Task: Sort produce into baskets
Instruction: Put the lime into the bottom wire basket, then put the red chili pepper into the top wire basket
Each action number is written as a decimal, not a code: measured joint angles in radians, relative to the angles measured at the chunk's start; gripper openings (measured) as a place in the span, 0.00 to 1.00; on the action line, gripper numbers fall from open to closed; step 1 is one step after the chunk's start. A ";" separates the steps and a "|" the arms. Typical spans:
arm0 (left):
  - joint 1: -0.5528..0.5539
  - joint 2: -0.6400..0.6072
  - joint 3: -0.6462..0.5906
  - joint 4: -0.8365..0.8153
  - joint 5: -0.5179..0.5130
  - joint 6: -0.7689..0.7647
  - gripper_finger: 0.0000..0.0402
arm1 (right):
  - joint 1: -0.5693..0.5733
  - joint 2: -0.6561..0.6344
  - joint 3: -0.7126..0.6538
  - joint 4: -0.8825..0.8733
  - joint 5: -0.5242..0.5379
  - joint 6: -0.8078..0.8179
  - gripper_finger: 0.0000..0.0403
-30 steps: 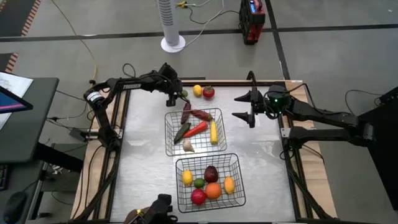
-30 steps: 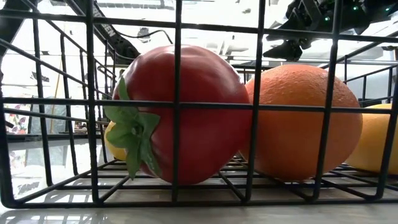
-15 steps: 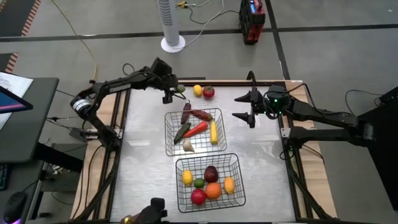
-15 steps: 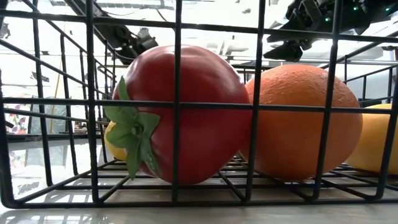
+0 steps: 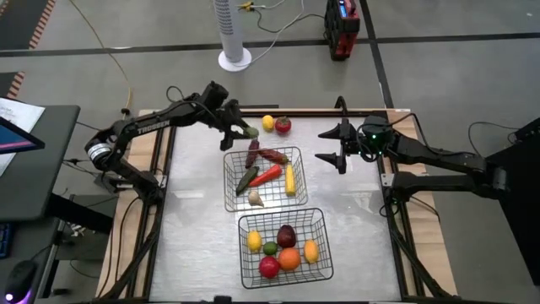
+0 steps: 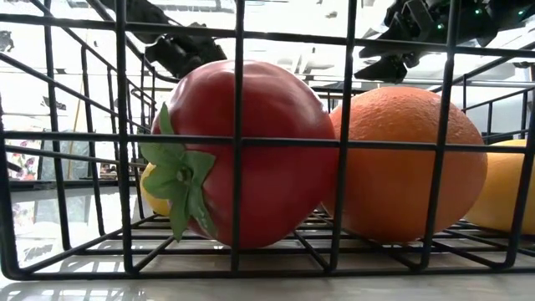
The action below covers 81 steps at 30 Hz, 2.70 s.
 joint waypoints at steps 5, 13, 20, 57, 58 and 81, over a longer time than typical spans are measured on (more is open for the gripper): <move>-0.076 0.000 0.000 -0.003 0.056 -0.054 0.42 | 0.000 0.000 0.000 0.000 0.000 -0.001 0.98; -0.197 0.000 0.000 0.001 0.055 -0.088 0.42 | -0.001 0.000 0.000 0.002 0.000 -0.027 0.98; -0.320 0.000 0.000 0.010 0.054 -0.145 0.42 | -0.028 0.000 0.000 0.003 0.000 -0.027 0.98; -0.822 0.173 0.001 0.388 -0.153 -0.623 0.42 | -0.030 0.000 0.056 0.001 -0.004 -0.019 0.98; -0.827 0.175 0.001 0.374 -0.156 -0.627 0.42 | -0.031 0.000 0.056 0.002 -0.004 -0.019 0.98; -0.839 0.175 0.001 0.303 -0.202 -0.639 0.57 | -0.053 0.000 0.056 0.007 -0.004 -0.042 0.98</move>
